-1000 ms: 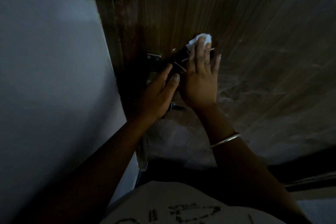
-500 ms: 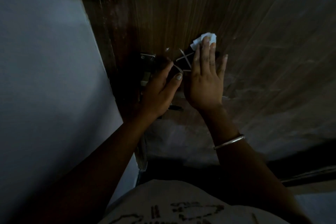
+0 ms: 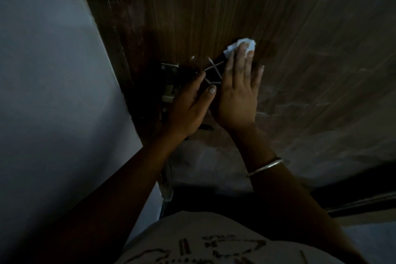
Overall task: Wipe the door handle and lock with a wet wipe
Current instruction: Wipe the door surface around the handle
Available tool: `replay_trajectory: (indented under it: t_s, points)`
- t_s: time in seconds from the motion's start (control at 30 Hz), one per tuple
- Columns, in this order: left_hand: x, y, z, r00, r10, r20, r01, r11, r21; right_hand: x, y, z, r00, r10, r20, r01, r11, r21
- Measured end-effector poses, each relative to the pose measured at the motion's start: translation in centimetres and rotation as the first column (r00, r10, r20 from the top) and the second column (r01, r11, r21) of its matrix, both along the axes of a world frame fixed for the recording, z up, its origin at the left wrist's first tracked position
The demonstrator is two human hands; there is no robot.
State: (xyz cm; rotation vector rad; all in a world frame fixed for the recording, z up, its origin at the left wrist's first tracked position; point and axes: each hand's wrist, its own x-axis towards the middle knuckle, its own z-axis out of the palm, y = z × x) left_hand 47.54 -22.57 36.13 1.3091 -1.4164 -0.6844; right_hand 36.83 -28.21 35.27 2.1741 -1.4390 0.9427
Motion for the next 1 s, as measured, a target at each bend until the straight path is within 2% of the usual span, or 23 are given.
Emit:
replay_trajectory:
  t_s: [0.1,0.23,0.33,0.47,0.53,0.67,0.77,0.93,1.0]
  points:
    - [-0.1,-0.2,-0.2,1.0,-0.009,0.009,0.009,1.0,0.013,-0.3,0.0,-0.5,1.0,-0.004,-0.02,0.004,1.0,-0.009]
    - [-0.1,-0.3,-0.6,1.0,-0.011,0.002,0.011,1.0,0.016,-2.2,-0.3,-1.5,0.985,-0.14,0.105,0.137,0.99,0.027]
    - [-0.5,-0.6,-0.7,0.999,-0.012,0.035,0.012,1.0,0.014,-2.5,-0.6,-1.7,0.974,-0.158,0.159,0.154,0.987,0.035]
    - [-1.1,-0.8,-0.8,0.998,-0.038,0.055,0.037,0.999,0.019,-1.6,-0.6,-2.2,1.0,0.003,0.012,-0.003,1.0,0.01]
    - [-1.2,-0.7,-0.6,0.997,-0.047,0.069,0.046,0.999,0.011,-1.7,-0.5,-2.8,0.999,0.029,-0.03,-0.029,1.0,0.011]
    - [-0.8,-0.4,-1.0,0.991,0.003,0.132,-0.004,1.0,0.006,-2.8,-0.7,-3.4,0.989,-0.098,0.111,0.094,0.995,0.036]
    - [-0.6,-0.2,-1.4,0.987,0.032,0.158,-0.035,0.999,0.016,-2.5,-0.9,-3.3,0.983,-0.098,0.155,0.093,0.995,0.04]
    - [-0.7,-0.2,-1.6,0.97,0.047,0.24,-0.05,0.999,0.003,-1.5,-0.8,-3.3,0.997,0.047,-0.059,-0.047,0.999,0.0]
    - [-0.8,-0.3,-1.6,0.965,0.047,0.257,-0.045,0.999,-0.012,-2.1,-0.7,-3.6,0.999,0.012,-0.047,-0.011,1.0,0.008]
